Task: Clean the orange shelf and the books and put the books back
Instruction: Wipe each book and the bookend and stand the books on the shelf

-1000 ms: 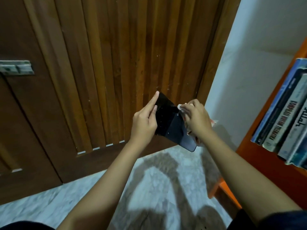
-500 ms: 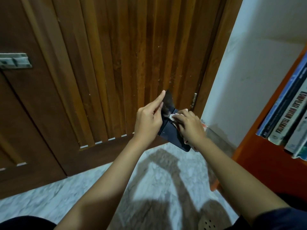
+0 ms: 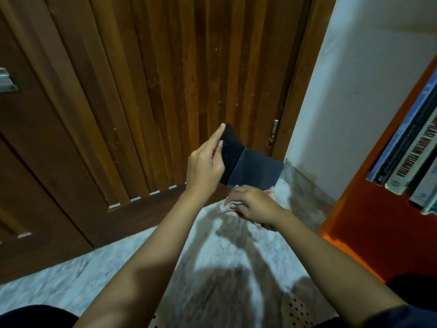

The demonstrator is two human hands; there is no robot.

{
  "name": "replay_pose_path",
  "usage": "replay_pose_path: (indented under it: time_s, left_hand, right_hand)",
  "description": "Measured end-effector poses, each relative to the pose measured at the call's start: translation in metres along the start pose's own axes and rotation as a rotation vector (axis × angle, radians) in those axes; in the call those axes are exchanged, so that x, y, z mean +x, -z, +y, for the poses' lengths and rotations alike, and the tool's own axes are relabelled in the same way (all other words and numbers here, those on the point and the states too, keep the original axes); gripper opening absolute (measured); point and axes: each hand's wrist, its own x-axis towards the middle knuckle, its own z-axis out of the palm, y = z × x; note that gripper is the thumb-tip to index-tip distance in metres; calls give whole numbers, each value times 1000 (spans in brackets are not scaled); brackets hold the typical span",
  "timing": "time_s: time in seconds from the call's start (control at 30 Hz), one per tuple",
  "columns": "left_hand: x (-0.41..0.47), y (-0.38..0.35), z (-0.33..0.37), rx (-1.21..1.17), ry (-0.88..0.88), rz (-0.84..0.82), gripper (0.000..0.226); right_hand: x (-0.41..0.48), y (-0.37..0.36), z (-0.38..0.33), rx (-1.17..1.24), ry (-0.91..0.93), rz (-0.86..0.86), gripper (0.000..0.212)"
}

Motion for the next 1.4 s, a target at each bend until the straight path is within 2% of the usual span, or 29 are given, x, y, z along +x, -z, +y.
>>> replay_pose_path:
  time_s: [0.07,0.13,0.2,0.3,0.37,0.53,0.77,0.97,1.2,1.4]
  left_hand:
    - [-1,0,-8,-9,39,27,40]
    - [-2,0,-12,-35,80,64,38]
    - [-4,-2,-10,-71,120,119,38]
    - [-6,-9,-1,-159,211,207,37]
    - [-9,-16,6,-208,243,248,38]
    - [-9,-26,30,-272,252,324,37]
    - [-6,-20,50,-347,186,306,39]
    - [-1,-8,61,-404,148,263,36]
    - [7,-2,61,-396,131,219,35]
    - [14,6,68,-399,106,194,36]
  right_hand:
    - [-5,6,2,228,-42,101,21]
    - [-8,17,5,419,-111,317,19]
    - [-7,28,7,555,-258,575,19]
    - [5,40,5,581,-515,989,21]
    - [12,44,-4,502,-577,1130,23]
    - [27,51,-23,487,-538,1222,26]
    - [38,59,-33,477,-445,1353,30]
    - [41,67,-38,495,-429,1341,29]
    - [46,76,-43,808,-456,1328,28]
    - [47,85,-48,860,-377,1259,27]
